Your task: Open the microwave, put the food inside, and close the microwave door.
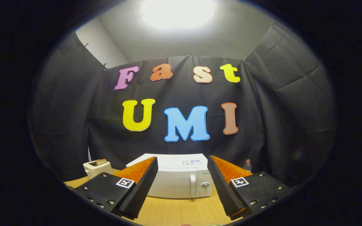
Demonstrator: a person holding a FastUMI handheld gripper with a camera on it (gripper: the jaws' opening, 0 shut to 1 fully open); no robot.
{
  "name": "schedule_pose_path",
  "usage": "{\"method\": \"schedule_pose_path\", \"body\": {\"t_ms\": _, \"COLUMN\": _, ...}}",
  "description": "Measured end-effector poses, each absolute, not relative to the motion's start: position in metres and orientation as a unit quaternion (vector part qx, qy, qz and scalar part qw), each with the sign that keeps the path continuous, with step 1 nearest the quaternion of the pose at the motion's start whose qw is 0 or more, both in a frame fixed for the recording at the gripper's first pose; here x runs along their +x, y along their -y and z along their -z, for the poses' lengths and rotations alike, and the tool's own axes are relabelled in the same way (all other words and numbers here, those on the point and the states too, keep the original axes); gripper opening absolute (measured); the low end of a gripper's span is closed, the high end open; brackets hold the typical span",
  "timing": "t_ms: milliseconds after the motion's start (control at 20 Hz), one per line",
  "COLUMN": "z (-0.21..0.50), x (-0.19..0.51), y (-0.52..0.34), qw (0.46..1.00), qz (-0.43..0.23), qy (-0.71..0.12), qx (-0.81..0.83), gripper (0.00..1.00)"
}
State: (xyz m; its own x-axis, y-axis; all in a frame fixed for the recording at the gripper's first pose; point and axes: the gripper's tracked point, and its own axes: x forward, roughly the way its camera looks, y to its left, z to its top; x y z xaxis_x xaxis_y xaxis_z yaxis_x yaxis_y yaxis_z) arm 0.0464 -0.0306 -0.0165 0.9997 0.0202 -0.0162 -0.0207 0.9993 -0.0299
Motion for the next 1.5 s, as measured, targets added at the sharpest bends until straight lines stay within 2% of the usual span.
{"method": "schedule_pose_path", "body": {"t_ms": 650, "z": 0.114, "x": 0.134, "y": 0.051, "qw": 0.996, "qz": -0.042, "qy": -0.076, "qx": -0.005, "gripper": 0.96}}
{"method": "schedule_pose_path", "body": {"t_ms": 1500, "z": 0.244, "x": 0.216, "y": 0.075, "qw": 0.984, "qz": -0.043, "qy": -0.174, "qx": 0.008, "gripper": 0.96}}
